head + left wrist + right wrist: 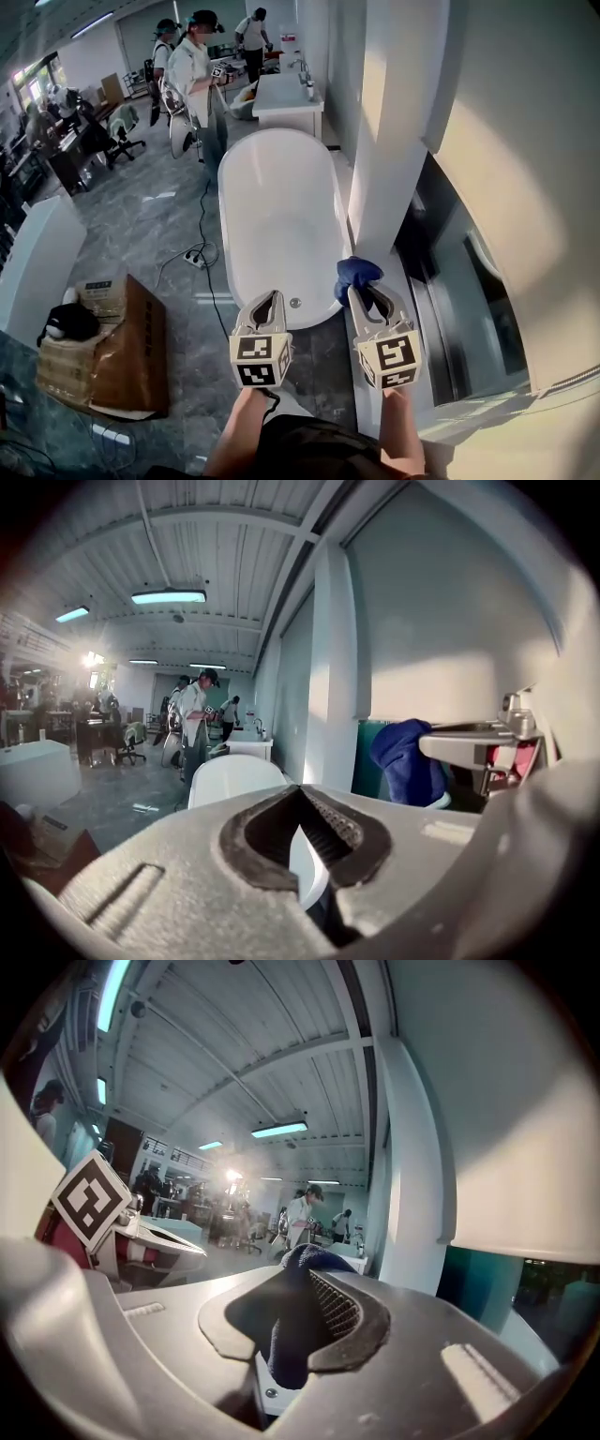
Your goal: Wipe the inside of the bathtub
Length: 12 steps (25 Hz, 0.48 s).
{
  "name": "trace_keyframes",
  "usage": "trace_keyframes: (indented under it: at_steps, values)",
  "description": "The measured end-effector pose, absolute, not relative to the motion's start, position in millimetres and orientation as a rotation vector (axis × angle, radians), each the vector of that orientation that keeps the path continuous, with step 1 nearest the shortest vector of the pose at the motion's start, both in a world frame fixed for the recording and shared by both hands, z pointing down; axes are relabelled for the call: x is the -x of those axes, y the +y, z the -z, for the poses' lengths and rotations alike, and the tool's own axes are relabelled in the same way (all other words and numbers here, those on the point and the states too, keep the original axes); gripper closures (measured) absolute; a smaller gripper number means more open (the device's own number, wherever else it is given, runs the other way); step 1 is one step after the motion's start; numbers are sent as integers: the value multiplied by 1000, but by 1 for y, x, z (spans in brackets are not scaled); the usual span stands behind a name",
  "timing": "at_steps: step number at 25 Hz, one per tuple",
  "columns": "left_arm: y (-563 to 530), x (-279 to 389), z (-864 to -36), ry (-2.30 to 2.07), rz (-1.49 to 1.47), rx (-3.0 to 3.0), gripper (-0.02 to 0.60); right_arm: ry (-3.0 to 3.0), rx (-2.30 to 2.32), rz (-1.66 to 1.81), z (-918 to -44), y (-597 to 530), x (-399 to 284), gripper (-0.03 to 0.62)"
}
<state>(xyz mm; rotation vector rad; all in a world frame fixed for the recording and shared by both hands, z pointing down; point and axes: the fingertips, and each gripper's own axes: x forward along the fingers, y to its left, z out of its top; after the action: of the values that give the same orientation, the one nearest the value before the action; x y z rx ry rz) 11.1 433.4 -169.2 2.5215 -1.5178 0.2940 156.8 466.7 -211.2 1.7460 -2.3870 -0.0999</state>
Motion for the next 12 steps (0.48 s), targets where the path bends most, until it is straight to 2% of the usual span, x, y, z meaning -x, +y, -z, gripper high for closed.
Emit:
trace_keyframes:
  at_steps: [12]
  values:
    - [303, 13, 147, -1401, -326, -2522, 577, -2286, -1819, -13, 186, 340, -127, 514]
